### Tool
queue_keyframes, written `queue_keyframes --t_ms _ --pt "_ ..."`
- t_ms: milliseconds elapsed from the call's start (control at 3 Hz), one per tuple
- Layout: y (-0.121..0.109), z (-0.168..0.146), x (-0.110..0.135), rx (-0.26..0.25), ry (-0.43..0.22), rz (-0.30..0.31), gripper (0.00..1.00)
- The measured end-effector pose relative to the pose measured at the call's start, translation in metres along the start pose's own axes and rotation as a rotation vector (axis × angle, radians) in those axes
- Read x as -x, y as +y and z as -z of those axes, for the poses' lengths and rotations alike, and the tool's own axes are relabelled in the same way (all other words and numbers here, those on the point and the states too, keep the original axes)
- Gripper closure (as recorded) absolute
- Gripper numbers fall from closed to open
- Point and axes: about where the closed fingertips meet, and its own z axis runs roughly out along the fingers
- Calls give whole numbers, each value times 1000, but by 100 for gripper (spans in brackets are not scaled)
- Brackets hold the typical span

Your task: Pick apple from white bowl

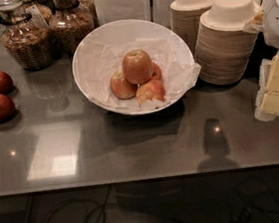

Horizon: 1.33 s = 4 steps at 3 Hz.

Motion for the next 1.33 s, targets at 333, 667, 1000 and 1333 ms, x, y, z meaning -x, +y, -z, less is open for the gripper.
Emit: queue_keyframes --t_ms 333,667,1000,1333 --pt "-1 0 2 -8 -6 -1 0" --pt "-12 -17 29 -3 -75 6 0" --pt "-26 -32 73 -21 -196 25 0" --pt "-26 -32 73 -21 -196 25 0"
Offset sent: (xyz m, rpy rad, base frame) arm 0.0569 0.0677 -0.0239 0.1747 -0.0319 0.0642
